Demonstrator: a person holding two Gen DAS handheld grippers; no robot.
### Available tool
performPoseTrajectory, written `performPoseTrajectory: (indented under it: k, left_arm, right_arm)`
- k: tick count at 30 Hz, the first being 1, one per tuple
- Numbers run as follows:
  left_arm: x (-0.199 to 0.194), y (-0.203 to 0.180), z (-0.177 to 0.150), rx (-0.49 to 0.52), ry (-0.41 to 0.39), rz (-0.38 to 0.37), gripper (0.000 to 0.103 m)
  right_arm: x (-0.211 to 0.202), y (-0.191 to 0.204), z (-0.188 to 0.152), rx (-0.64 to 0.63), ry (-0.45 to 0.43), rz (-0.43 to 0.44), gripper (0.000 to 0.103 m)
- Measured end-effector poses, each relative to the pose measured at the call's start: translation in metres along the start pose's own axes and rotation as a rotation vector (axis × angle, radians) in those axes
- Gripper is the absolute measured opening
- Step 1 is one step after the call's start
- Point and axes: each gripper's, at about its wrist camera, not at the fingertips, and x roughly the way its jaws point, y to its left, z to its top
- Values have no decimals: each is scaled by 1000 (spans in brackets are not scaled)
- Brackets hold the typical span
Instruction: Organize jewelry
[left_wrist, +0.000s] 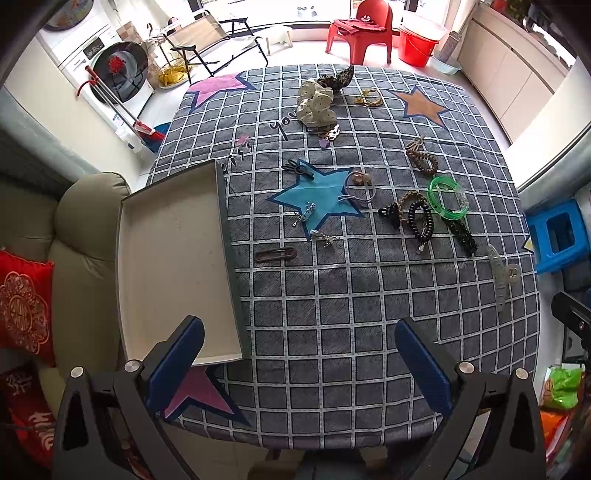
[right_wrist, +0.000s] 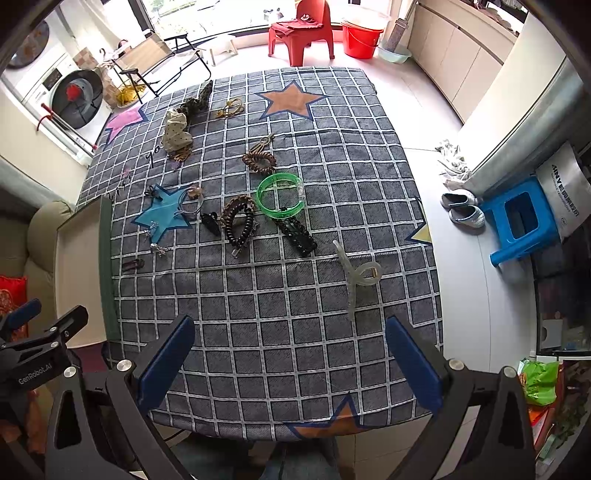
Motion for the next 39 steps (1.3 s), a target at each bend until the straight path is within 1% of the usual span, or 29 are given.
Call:
performPoseTrajectory:
  k: [39]
  left_arm:
    - [1, -5, 1, 11, 6, 6, 103]
  right_arm:
    - [1, -3, 0, 5, 4, -6, 103]
